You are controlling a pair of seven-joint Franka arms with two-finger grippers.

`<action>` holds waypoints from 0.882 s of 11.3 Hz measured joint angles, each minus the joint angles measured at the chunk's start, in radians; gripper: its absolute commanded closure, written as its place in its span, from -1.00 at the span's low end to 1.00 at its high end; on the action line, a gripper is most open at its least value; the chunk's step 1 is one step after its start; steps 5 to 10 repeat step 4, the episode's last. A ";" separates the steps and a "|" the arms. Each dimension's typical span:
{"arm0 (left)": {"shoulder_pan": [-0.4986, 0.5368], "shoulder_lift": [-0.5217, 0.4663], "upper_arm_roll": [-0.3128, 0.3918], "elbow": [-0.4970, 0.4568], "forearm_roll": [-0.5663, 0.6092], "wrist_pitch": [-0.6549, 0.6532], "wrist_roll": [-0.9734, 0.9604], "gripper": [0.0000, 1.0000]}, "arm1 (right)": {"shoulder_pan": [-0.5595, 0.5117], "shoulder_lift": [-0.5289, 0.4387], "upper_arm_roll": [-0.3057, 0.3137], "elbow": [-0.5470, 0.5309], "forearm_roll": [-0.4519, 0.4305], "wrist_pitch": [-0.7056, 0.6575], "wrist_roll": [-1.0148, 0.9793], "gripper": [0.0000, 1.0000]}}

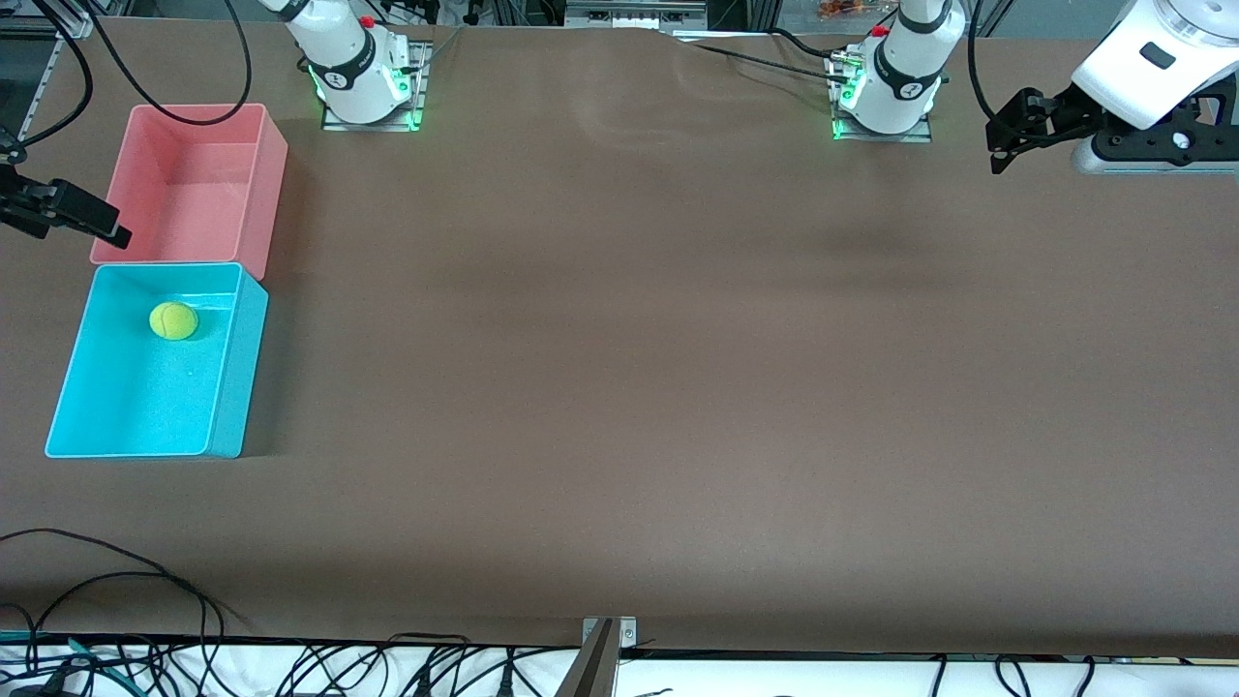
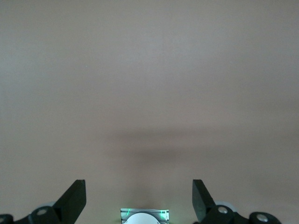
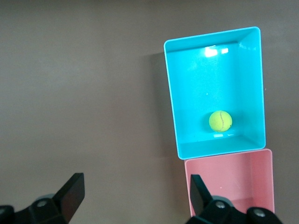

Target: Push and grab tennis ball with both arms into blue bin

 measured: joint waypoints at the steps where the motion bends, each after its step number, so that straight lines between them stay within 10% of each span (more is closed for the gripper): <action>1: 0.000 0.000 -0.002 0.000 0.000 0.000 0.000 -1.00 | -0.006 0.000 0.001 0.000 0.000 0.000 0.000 -1.00; 10: 0.000 0.000 -0.003 0.000 0.000 0.000 0.000 -1.00 | -0.057 0.000 0.049 0.000 0.000 -0.003 -0.001 -1.00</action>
